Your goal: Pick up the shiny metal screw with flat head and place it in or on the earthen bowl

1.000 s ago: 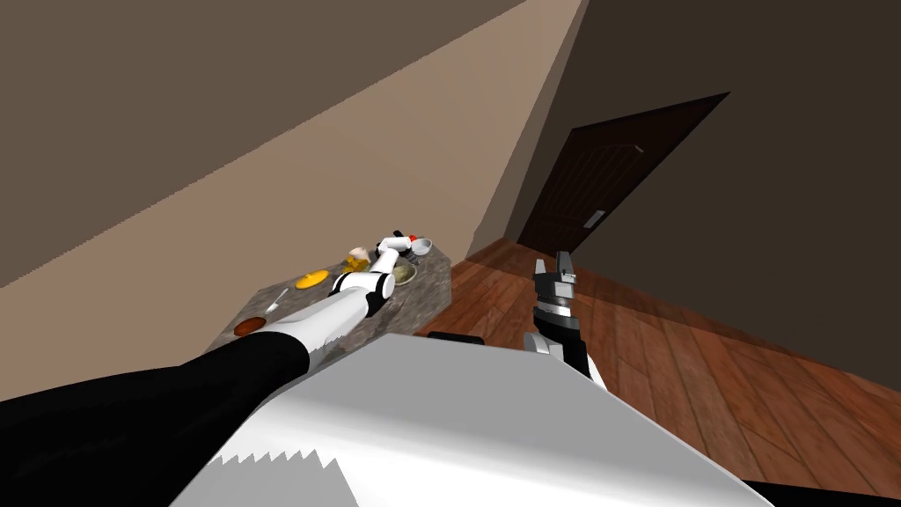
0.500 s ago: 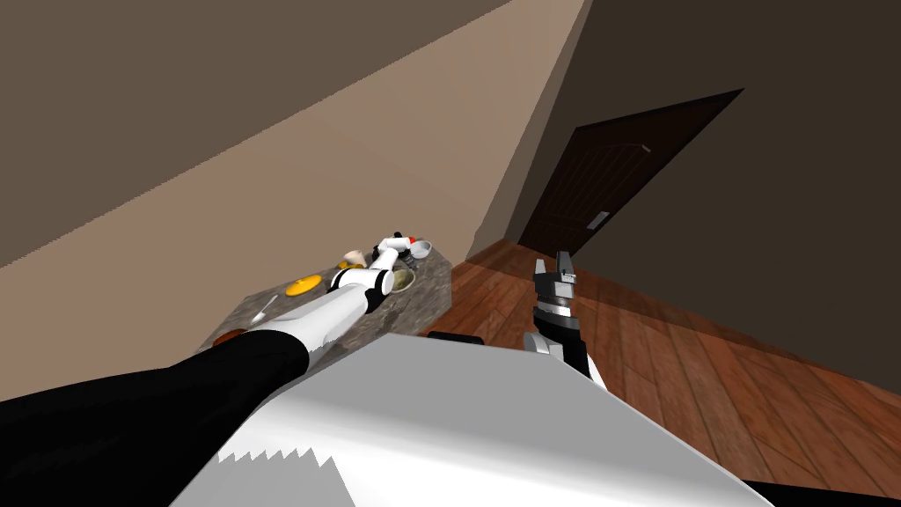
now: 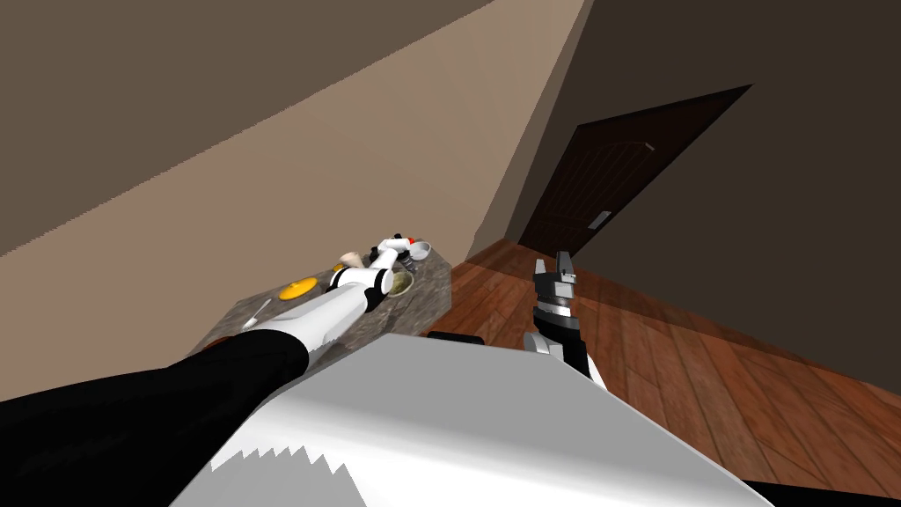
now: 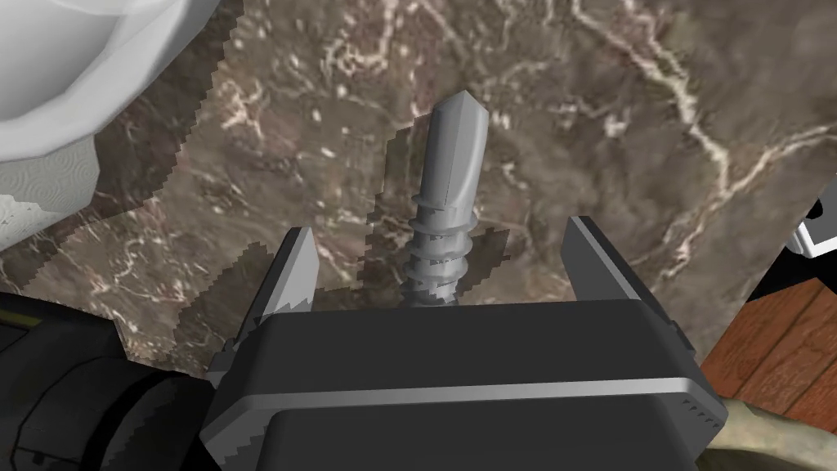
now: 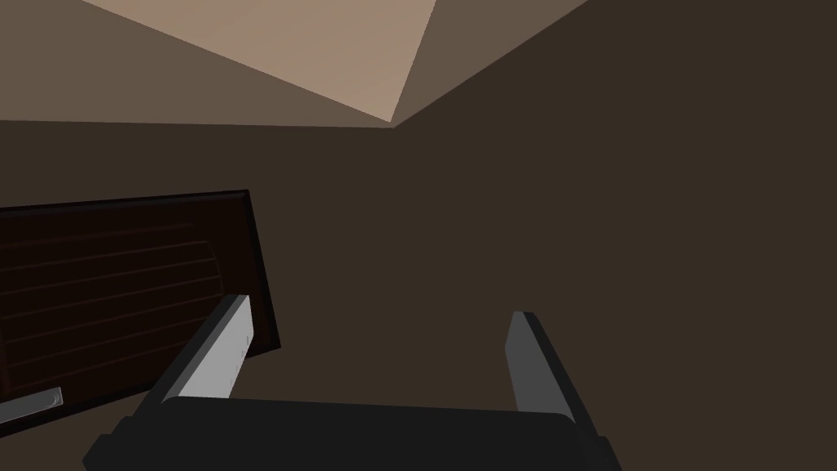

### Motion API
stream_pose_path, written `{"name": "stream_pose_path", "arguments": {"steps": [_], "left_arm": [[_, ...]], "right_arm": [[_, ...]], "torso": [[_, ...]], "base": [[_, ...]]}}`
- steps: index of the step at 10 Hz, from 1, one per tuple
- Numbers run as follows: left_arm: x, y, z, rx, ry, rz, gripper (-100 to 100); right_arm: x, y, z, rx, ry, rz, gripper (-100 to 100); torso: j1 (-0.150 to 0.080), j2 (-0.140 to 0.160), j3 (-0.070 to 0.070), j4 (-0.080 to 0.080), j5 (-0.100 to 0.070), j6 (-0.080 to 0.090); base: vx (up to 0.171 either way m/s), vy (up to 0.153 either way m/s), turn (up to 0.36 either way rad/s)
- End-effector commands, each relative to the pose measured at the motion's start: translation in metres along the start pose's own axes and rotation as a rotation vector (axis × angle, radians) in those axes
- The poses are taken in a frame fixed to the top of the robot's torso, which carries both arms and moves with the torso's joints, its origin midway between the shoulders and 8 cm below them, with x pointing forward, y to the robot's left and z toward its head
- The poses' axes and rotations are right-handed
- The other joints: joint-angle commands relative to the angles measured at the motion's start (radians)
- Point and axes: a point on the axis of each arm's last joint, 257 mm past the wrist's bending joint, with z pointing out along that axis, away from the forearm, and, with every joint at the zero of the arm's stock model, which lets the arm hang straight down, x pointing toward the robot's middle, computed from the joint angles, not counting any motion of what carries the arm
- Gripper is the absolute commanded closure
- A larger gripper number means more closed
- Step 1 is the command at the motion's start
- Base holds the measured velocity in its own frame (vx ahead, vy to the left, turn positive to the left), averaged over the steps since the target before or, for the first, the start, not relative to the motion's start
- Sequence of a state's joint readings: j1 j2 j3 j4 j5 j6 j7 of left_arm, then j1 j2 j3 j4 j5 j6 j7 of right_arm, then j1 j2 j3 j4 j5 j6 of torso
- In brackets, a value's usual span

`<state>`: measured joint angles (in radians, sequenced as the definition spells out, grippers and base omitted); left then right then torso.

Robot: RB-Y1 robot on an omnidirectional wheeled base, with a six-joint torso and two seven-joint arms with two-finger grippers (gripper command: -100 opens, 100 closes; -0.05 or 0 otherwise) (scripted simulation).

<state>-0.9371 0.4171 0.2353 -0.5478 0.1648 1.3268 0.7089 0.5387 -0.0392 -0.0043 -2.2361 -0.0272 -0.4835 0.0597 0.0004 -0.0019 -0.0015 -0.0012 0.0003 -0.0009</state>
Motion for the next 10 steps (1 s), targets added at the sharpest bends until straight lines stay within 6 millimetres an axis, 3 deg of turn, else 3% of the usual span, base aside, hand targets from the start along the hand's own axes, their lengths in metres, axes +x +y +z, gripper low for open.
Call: {"name": "stream_pose_path", "arguments": {"steps": [1,2,3,4,7,8,10], "left_arm": [[-0.005,0.003,0.001,-0.016,-0.018,-0.005,-100],[-0.003,0.002,0.000,-0.011,-0.012,-0.004,-100],[-0.003,0.002,0.000,-0.013,-0.014,-0.004,0],[-0.017,-0.001,0.011,-0.011,-0.014,-0.009,-100],[-0.021,-0.002,0.014,-0.013,-0.016,-0.013,-100],[-0.021,-0.003,0.014,-0.011,-0.015,-0.011,100],[-0.021,-0.002,0.014,-0.012,-0.015,-0.011,100]], "right_arm": [[0.000,0.000,0.000,0.000,0.000,0.000,0],[0.000,0.000,0.000,0.000,0.000,0.000,0],[0.000,0.000,0.000,0.000,0.000,0.000,0],[0.000,0.000,0.000,0.000,0.000,0.000,0],[0.000,0.000,0.000,0.000,0.000,0.000,0],[0.000,0.000,0.000,0.000,0.000,0.000,0],[0.000,0.000,0.000,0.000,0.000,0.000,0]], "torso": [[0.000,0.000,0.000,0.000,0.000,0.000],[0.000,0.001,0.000,0.000,0.000,0.000],[0.000,0.001,0.001,0.000,0.000,0.000],[0.000,0.002,0.001,0.000,0.000,0.000],[-0.001,0.001,0.000,0.000,0.000,0.000],[-0.001,0.001,0.001,0.000,0.000,0.000],[0.001,0.002,0.001,0.000,0.000,-0.001]], "base": [[0.028,0.000,0.001],[0.010,0.000,0.001],[0.000,0.000,0.000],[0.029,-0.030,-0.042],[0.026,-0.027,-0.017],[0.000,0.000,0.000],[0.000,0.000,0.000]]}}
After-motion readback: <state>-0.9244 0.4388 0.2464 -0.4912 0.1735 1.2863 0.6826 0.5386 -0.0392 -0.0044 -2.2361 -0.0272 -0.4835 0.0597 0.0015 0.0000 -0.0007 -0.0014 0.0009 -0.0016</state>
